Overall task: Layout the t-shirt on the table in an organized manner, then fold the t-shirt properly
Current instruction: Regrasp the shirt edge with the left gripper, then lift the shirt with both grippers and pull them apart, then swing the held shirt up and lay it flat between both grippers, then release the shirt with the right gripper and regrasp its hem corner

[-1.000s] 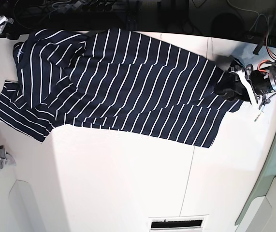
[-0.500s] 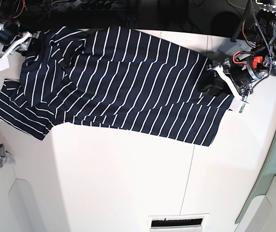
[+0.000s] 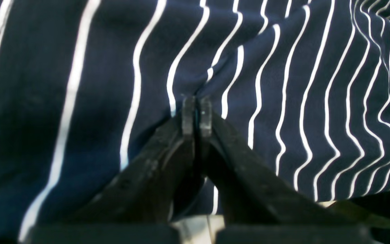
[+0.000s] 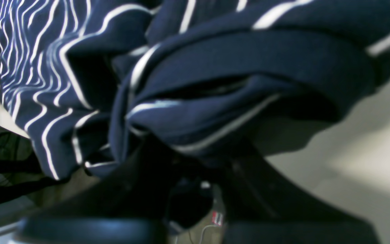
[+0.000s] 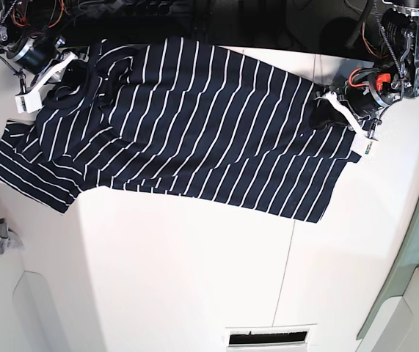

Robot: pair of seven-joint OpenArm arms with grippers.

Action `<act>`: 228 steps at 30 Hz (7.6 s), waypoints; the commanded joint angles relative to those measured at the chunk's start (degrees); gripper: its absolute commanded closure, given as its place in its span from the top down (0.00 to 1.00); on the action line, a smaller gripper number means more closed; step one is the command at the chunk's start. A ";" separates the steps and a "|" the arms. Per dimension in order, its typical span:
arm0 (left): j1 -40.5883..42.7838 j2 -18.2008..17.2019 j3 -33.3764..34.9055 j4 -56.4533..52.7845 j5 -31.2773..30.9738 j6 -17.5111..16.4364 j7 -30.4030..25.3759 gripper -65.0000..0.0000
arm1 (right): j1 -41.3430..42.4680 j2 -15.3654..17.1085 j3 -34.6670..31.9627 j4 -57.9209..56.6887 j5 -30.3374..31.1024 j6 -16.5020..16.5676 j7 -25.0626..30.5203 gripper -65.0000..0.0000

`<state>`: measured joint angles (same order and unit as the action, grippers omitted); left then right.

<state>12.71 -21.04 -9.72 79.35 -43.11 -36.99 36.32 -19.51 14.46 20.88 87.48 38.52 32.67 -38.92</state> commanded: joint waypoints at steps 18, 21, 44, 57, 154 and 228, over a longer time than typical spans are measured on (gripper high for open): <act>7.72 -4.31 -17.51 26.93 -29.24 -3.01 8.76 0.00 | -12.26 0.74 8.07 24.63 14.05 0.63 -6.93 0.00; 8.15 -3.23 -21.46 29.70 -31.58 -3.01 9.94 0.00 | -14.08 0.74 9.20 29.53 15.65 0.72 -7.89 0.00; 8.13 -3.08 -37.68 33.64 -41.89 -3.01 19.61 0.00 | -18.60 0.59 11.37 47.52 19.56 1.25 -10.73 0.00; -10.08 -4.98 -18.71 21.68 -21.05 -3.01 4.22 0.00 | 6.05 1.01 11.34 34.58 3.76 0.50 -1.14 0.00; -30.27 -20.92 -1.53 -10.86 -19.04 -3.01 5.60 0.00 | 23.87 5.40 17.46 2.86 4.33 -1.38 -3.37 0.00; -10.51 -10.62 -1.46 -14.56 -12.35 -3.01 13.27 0.37 | 29.51 7.41 -4.72 -30.84 -17.20 -2.86 20.09 0.00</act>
<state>3.11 -30.48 -10.79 64.07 -54.17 -39.46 50.35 9.04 20.69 15.77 55.64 21.15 30.09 -19.55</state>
